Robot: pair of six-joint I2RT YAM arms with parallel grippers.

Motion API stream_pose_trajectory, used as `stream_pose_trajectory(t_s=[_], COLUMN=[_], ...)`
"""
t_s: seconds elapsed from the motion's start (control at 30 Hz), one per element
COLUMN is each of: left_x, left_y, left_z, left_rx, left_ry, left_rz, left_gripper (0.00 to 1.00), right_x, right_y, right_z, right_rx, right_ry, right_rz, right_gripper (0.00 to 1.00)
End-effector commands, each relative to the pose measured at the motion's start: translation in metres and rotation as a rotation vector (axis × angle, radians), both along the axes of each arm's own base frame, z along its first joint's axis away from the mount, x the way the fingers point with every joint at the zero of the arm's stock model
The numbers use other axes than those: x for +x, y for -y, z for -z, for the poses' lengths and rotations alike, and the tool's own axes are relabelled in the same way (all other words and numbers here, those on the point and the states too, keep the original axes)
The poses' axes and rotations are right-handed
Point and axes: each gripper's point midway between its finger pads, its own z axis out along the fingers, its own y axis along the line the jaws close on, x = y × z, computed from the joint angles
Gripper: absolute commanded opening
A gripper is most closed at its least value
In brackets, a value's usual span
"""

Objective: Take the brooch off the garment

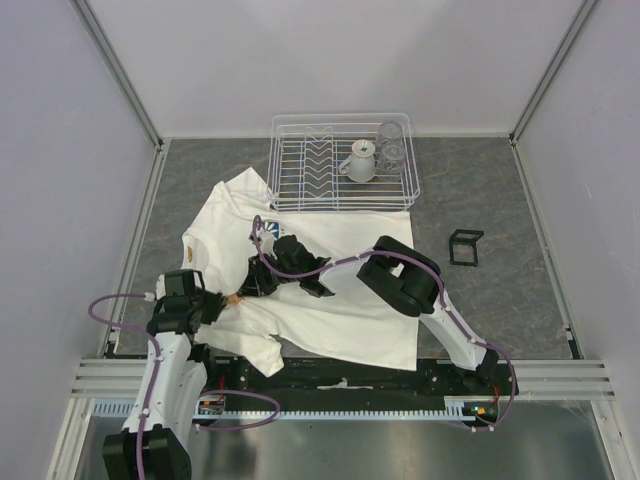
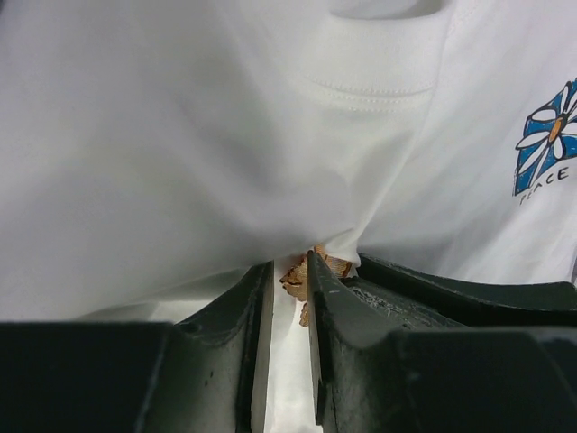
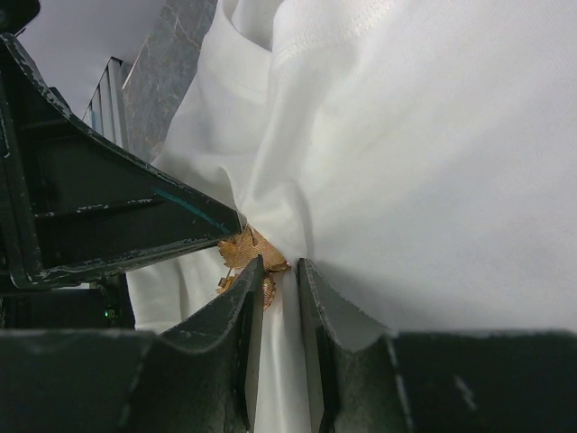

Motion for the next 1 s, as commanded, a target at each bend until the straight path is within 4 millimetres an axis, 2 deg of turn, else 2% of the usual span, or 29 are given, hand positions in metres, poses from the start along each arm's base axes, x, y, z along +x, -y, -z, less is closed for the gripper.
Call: stream_pose_trajectory(t_s=[0.0, 0.2, 0.43, 0.53, 0.6, 0.67, 0.77, 0.97], left_x=[0.012, 0.013, 0.013, 0.015, 0.017, 0.019, 0.021, 0.020], left_y=[0.002, 0.001, -0.002, -0.003, -0.004, -0.006, -0.006, -0.008], left_z=[-0.005, -0.005, -0.006, -0.006, -0.007, -0.008, -0.010, -0.011], left_rx=[-0.028, -0.015, 0.034, 0.064, 0.091, 0.111, 0.126, 0.136], left_ry=[0.065, 0.072, 0.063, 0.066, 0.079, 0.096, 0.125, 0.143], left_rz=[-0.017, -0.005, 0.038, 0.077, 0.110, 0.125, 0.134, 0.126], left_gripper=[0.27, 0.21, 0.02, 0.02, 0.02, 0.02, 0.02, 0.02], right_x=[-0.007, -0.008, -0.006, -0.005, -0.004, 0.002, 0.009, 0.012], right_y=[-0.010, -0.010, -0.011, -0.012, -0.010, -0.007, -0.003, -0.008], right_z=[0.000, 0.000, -0.010, -0.023, -0.031, -0.035, -0.043, -0.051], right_rx=[0.018, 0.017, 0.005, -0.016, -0.036, -0.060, -0.087, -0.079], right_ry=[0.006, 0.002, 0.021, 0.036, 0.044, 0.081, 0.127, 0.138], right_rz=[-0.030, -0.034, -0.047, -0.059, -0.061, -0.041, -0.011, -0.012], right_gripper=[0.30, 0.29, 0.30, 0.33, 0.47, 0.53, 0.53, 0.44])
